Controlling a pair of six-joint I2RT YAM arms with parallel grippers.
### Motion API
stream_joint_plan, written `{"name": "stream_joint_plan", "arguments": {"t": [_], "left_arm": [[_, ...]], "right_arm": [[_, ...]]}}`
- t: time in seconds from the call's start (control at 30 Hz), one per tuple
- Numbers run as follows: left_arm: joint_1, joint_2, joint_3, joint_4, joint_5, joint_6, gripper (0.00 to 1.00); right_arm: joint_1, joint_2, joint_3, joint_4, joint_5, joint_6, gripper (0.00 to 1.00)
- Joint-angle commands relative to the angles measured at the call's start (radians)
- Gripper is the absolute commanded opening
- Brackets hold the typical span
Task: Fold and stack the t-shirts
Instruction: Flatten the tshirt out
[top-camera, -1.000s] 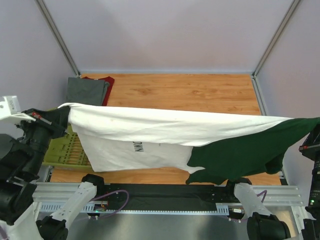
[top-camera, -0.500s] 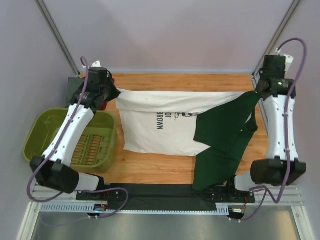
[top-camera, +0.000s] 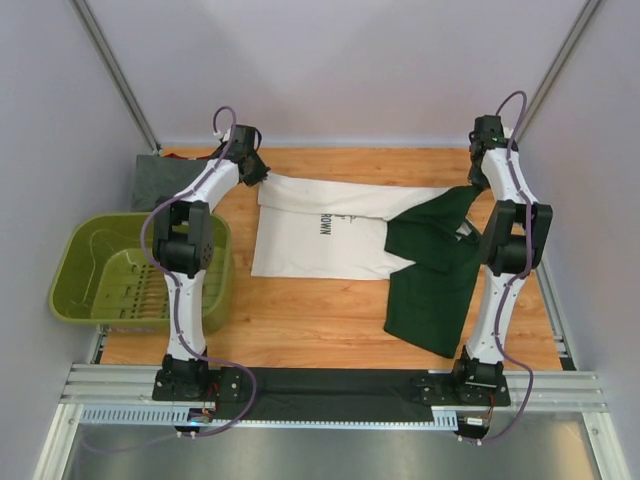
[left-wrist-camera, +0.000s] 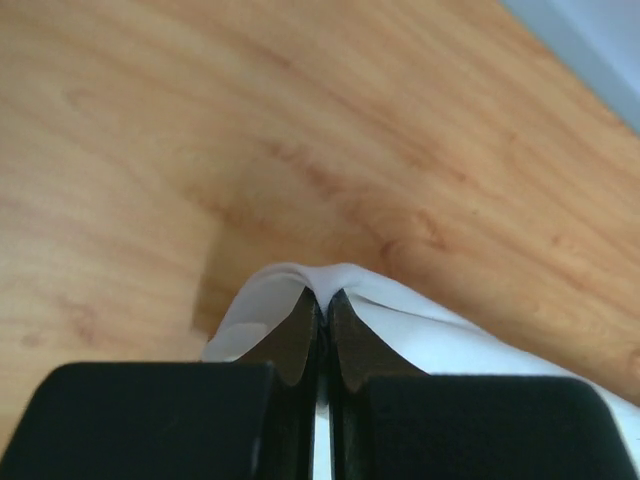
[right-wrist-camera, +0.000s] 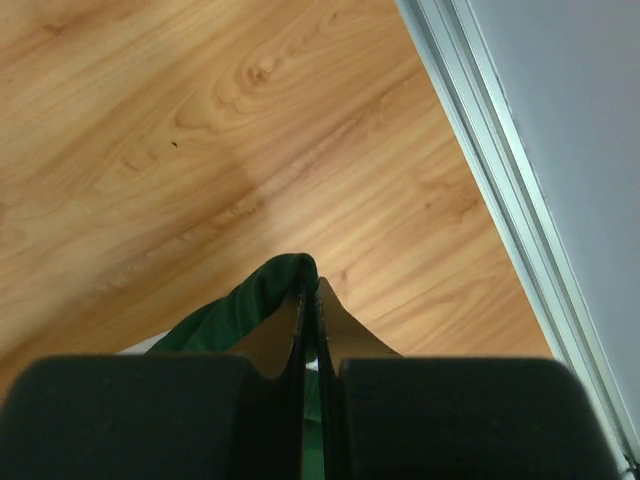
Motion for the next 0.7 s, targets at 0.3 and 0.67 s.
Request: {"name": "stream_joint_plan", "arguments": {"t": [0.3, 0.67], "left_arm": [[0.005, 0.104, 0.141, 0.276, -0.064, -0.001, 0.00], [-0.024, 0.115, 0.289, 0.238, -0.164, 0.062, 1.00]], "right_arm": [[-0.010, 0.084, 0.065, 0.498, -0.107, -0.087, 0.00], [-0.009, 0.107, 0.179, 0.483, -0.149, -0.187, 1.00]]}}
